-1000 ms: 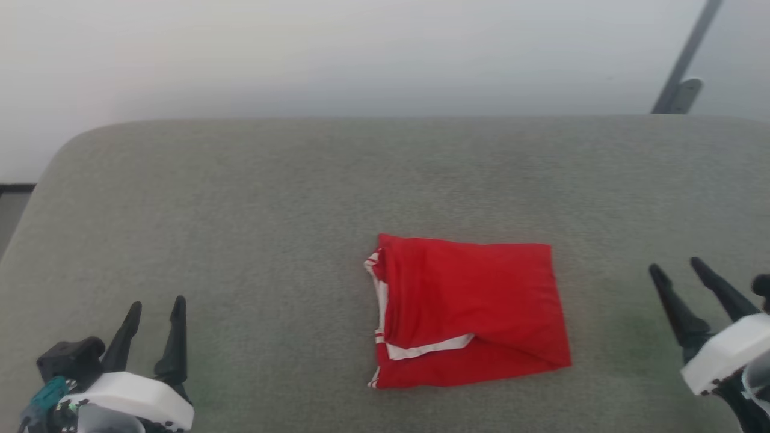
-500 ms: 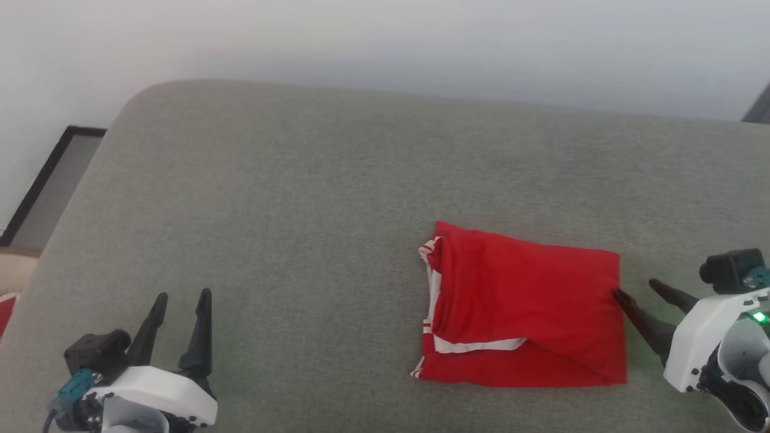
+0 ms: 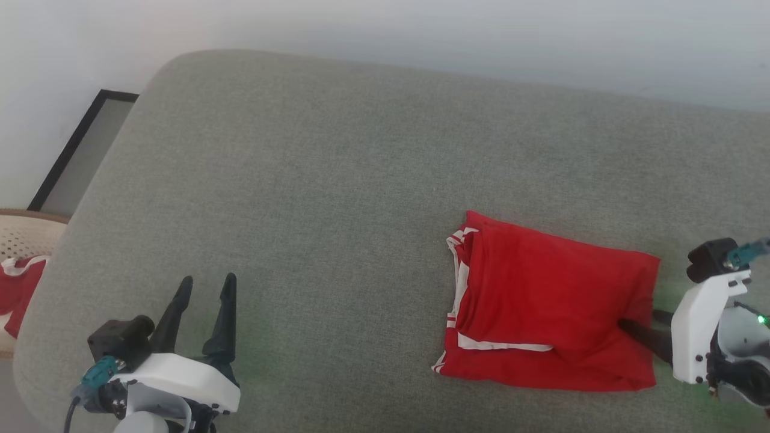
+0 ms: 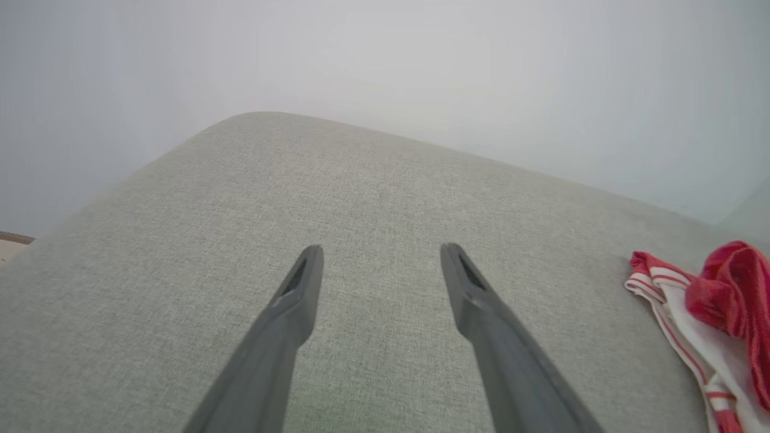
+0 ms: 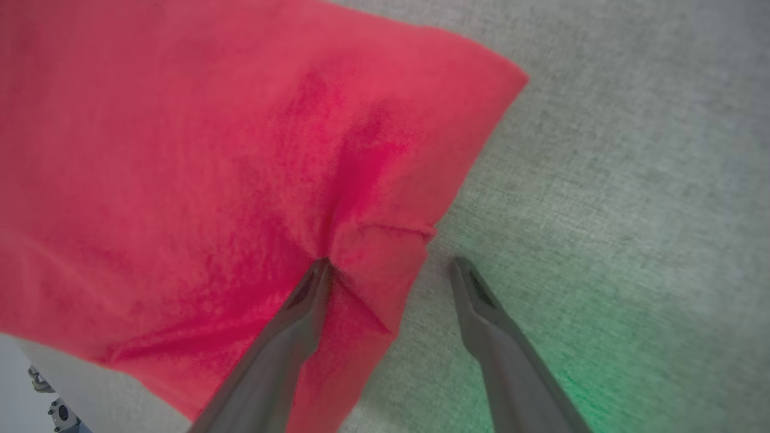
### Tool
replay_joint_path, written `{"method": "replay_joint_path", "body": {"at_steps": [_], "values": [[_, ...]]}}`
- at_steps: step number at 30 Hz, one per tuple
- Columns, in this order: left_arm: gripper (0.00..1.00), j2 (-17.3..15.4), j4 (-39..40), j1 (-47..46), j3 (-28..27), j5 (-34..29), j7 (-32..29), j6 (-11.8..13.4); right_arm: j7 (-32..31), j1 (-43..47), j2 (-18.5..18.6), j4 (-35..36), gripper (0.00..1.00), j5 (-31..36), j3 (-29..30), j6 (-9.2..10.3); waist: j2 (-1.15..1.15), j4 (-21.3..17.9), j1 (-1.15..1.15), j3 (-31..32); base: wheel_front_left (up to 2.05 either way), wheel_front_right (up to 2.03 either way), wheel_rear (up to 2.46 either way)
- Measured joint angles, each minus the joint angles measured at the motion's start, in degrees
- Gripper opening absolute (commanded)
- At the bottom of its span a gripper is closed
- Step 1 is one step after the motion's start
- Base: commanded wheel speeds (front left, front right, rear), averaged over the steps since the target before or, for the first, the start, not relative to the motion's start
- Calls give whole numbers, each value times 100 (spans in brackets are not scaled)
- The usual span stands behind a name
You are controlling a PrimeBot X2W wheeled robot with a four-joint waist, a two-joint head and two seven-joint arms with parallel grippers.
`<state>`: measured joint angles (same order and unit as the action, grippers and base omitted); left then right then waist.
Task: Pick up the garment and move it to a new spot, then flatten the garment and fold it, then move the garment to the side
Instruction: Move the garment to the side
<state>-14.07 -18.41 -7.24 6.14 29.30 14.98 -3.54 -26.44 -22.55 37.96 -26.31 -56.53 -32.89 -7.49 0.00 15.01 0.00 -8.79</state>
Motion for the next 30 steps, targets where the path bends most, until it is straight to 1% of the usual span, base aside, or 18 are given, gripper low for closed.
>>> {"method": "replay_joint_path", "body": {"at_steps": [2, 3, 4, 6, 10, 18, 24, 30], "values": [[100, 25, -23, -7, -12, -24, 0, -9, -276, -105, -8, -44, 100, -20, -44, 0, 0, 21, 0, -45, 0, 0, 0], [100, 42, -40, -7, -18, -41, 0, -18, -398, -153, -11, -48, 63, -23, -63, 0, 0, 29, 0, -62, 0, 0, 0], [100, 57, -48, -10, -21, -59, 0, -31, -491, -188, -25, -59, 0, -53, -62, 1, 0, 34, 0, -79, 0, 0, 0], [100, 102, -69, -45, -30, -67, 0, -52, -642, -258, -12, -41, 0, -46, -94, 1, 0, 43, 0, -106, 0, 0, 0], [100, 157, -102, -140, -59, -116, 0, -86, -747, -304, -55, -5, 0, -101, -51, -5, 0, 41, 0, -149, 0, 0, 0], [100, 164, -127, -289, -105, -218, 0, -170, -779, -363, 84, 188, 0, -126, 181, -13, 0, -107, 0, -206, 0, 0, 0], [100, 147, -122, -492, -103, -266, 0, -211, -740, -529, 480, 253, 0, -19, 427, -5, 0, -343, 0, -293, 0, 0, 0], [100, 138, -89, -758, -31, -388, 0, -256, -736, -849, 849, 270, 0, 94, 641, -5, 0, -668, 0, -447, 0, 0, 0]]}}
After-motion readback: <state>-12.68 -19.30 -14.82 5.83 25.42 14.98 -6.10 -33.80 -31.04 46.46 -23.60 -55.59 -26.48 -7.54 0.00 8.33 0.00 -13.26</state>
